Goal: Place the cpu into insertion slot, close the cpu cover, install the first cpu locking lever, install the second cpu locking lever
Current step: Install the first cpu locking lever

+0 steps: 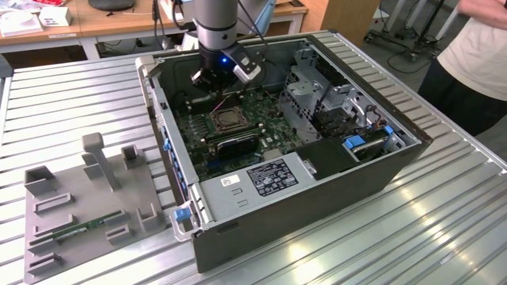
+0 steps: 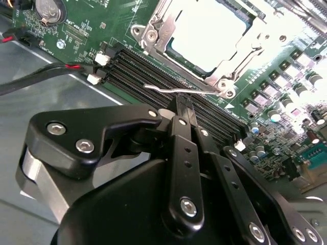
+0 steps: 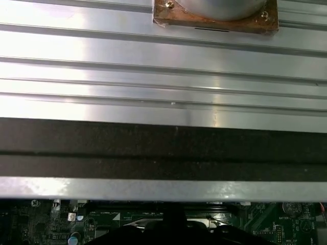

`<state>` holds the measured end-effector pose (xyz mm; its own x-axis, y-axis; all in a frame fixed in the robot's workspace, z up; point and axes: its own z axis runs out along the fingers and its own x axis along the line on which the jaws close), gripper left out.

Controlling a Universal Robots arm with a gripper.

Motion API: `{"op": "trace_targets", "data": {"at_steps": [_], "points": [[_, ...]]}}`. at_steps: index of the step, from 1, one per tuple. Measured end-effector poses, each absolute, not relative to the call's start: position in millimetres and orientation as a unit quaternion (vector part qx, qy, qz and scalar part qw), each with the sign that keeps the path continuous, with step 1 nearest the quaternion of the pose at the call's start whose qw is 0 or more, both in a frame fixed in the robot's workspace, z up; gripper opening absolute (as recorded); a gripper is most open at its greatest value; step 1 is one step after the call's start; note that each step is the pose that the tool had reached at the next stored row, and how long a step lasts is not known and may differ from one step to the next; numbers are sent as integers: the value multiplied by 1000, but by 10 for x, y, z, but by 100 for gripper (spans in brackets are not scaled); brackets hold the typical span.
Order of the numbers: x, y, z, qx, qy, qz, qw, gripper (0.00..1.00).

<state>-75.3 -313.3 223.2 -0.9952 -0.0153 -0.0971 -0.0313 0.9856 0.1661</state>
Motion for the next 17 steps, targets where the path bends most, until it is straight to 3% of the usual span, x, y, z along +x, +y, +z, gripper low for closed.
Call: {"op": "trace_targets", "data": {"at_steps": [17], "points": [[-762, -3188, 2232, -12, 994, 93, 53, 11]]}}
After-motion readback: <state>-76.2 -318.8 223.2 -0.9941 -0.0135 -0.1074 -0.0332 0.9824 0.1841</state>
